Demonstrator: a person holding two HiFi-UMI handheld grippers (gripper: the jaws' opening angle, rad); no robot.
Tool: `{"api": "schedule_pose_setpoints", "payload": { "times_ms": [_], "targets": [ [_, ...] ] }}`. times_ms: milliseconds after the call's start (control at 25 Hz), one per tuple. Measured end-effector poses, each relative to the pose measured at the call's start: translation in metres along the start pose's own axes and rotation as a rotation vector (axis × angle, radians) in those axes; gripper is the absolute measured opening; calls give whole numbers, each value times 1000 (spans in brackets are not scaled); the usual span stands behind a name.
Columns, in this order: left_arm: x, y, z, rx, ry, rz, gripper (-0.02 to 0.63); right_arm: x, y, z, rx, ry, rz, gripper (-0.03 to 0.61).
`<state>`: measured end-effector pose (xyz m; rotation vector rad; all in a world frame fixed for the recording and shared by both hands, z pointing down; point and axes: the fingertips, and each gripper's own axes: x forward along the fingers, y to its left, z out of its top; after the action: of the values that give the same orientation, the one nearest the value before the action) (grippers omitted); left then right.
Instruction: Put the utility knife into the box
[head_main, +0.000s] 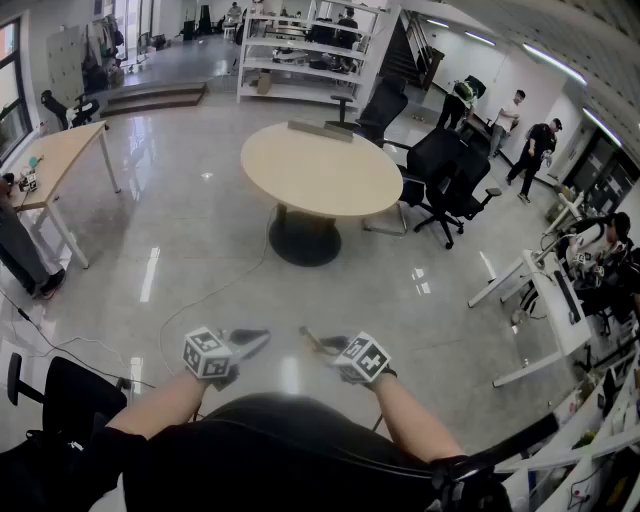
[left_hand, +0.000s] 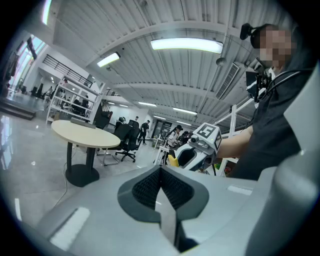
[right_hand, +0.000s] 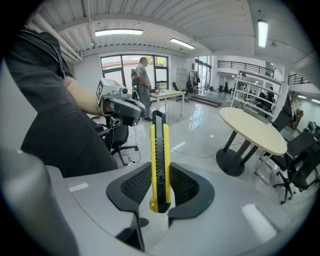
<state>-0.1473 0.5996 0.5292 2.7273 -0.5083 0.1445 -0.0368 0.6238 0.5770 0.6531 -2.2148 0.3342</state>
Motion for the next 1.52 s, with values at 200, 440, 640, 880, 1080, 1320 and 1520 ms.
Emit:
{"api": "schedule_pose_setpoints", "payload": {
  "times_ms": [200,440,640,880,1080,1320,1520],
  "targets": [
    [-8,1,-2,1,4,3,-2,0,6,4,-15,7,-1,130],
    [-13,-1,-4,-2,5,2,-2,-2,15,10,-1,-8,11,130],
    [-20,1,-7,-12,8,-1,-2,1,16,12,9,-6,3,130],
    [-34,17,-5,-17,-2,-18,-2,10,20,28,19,2,-24,130],
    [-53,44,0,1,-4,-34,-2,34,13,49,3,18,-60,130],
    [-79,81,-2,-39,9,-46,-2,61,17,75,24,21,-69,130],
    [-83,97,6,-57,11,-64,-2,72,18,84,43,30,-65,130]
  ]
}}
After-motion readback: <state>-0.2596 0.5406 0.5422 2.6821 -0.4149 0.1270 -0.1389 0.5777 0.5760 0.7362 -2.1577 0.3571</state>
